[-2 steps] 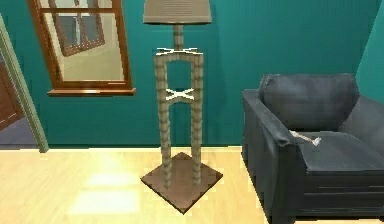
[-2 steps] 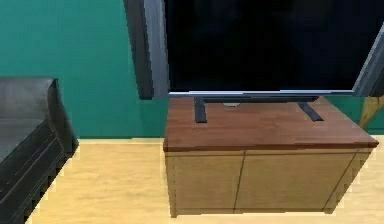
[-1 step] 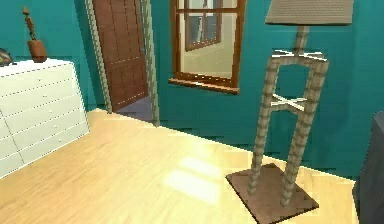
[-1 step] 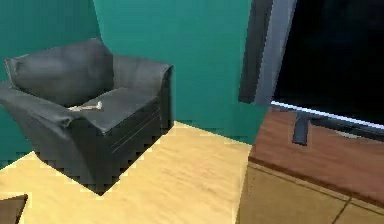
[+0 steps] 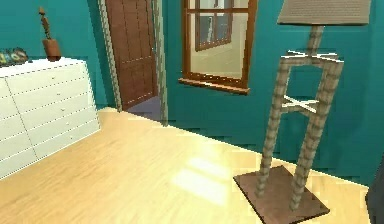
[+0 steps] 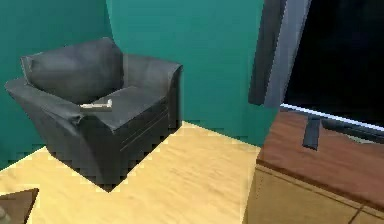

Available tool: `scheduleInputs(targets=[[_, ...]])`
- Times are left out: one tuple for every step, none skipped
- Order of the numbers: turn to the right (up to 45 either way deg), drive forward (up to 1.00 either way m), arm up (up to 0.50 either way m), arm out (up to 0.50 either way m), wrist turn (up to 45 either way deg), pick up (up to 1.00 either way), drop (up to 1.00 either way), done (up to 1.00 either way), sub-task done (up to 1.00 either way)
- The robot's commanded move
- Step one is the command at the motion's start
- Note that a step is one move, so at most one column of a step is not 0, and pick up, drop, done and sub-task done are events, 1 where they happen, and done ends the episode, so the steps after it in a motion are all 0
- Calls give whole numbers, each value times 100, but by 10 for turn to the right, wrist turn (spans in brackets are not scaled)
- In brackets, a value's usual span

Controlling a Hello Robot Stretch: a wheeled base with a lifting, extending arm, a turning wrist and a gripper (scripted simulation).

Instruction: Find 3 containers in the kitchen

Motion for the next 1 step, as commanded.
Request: scheduleInputs(targets=[[-450,0,0,0,0,0,0,0,0]])
